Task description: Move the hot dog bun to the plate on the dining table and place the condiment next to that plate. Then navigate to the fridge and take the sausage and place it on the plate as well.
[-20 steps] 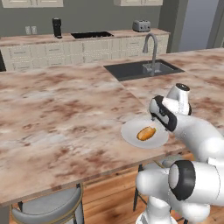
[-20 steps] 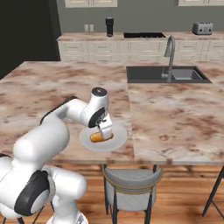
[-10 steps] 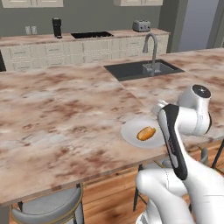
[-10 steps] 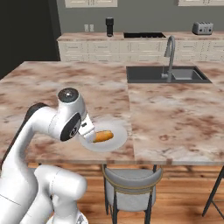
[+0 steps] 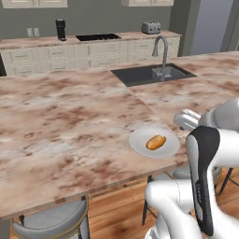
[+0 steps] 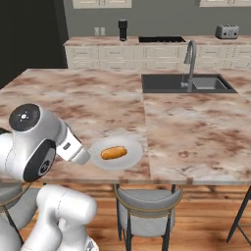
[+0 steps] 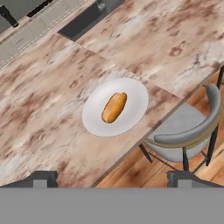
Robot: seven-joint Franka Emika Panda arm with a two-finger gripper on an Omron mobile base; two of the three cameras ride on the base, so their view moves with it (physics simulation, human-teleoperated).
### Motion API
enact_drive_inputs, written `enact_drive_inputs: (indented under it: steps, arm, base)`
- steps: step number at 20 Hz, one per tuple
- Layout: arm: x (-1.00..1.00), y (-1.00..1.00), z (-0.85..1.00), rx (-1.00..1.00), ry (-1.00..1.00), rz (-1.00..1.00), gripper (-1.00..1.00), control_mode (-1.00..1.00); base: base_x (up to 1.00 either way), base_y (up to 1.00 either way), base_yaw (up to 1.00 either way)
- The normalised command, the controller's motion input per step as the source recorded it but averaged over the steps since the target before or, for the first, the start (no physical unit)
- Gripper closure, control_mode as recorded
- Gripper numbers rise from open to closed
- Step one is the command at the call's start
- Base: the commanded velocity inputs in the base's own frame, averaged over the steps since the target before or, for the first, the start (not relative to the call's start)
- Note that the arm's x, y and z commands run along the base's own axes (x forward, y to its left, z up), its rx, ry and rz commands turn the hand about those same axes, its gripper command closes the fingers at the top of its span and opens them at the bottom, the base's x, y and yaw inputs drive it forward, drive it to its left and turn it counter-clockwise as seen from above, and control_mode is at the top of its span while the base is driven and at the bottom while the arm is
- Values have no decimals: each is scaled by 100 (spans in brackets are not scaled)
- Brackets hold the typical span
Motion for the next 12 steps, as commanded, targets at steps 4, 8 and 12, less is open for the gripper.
enact_drive_inputs:
  steps: [4,8,12]
  arm:
    - [-79,1,1,-8,-25,0,-100,-100]
    - [-12,10,0,-6,-4,2,-100,-100]
    - [-31,5,-5,-3,-2,-4,-100,-100]
  base:
    - [0,0,0]
    - [0,0,0]
    - [0,0,0]
